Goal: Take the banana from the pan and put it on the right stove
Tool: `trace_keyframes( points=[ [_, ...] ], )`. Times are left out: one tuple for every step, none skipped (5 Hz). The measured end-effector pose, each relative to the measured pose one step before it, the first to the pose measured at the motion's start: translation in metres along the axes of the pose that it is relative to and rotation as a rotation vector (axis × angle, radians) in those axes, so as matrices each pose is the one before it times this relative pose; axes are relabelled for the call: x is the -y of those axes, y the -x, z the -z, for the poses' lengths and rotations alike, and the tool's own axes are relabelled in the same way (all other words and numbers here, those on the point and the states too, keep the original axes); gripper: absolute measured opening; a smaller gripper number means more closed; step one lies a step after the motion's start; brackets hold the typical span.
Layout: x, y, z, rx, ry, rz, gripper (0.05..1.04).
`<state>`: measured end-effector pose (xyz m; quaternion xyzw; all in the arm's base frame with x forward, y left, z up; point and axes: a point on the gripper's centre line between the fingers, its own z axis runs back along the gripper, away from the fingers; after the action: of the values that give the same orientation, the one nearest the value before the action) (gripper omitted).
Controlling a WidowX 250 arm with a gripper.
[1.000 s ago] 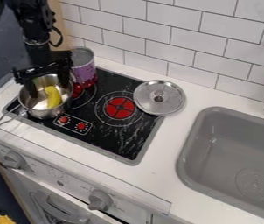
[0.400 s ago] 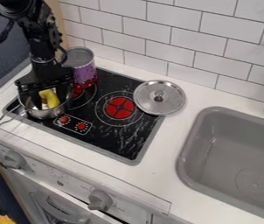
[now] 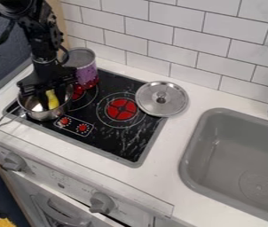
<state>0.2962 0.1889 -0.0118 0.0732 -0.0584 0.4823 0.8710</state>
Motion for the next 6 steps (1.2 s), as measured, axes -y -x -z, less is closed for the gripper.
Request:
trace_keyframes(
  points=[
    [-0.00475,-0.00308,-0.01606,-0.0089,0.0195,-0.0548,0.379],
    [0.00072,-0.00671,-0.03617,0.0423,0.0311,-0.0412,0.379],
    [0.00963,0.00291,-0.03623,0.029,0.0625,-0.0067,0.379],
    [0.0231,0.02063,-0.01117,-0.0228,0.0243,0.0798,0.379],
    [0.03196,0.01827,0.00084,0.0228,-0.0012,0.1092,0.379],
    [0.02115,0.00756,0.02837,-0.0591,-0.0129,0.0766,0.379]
  ],
)
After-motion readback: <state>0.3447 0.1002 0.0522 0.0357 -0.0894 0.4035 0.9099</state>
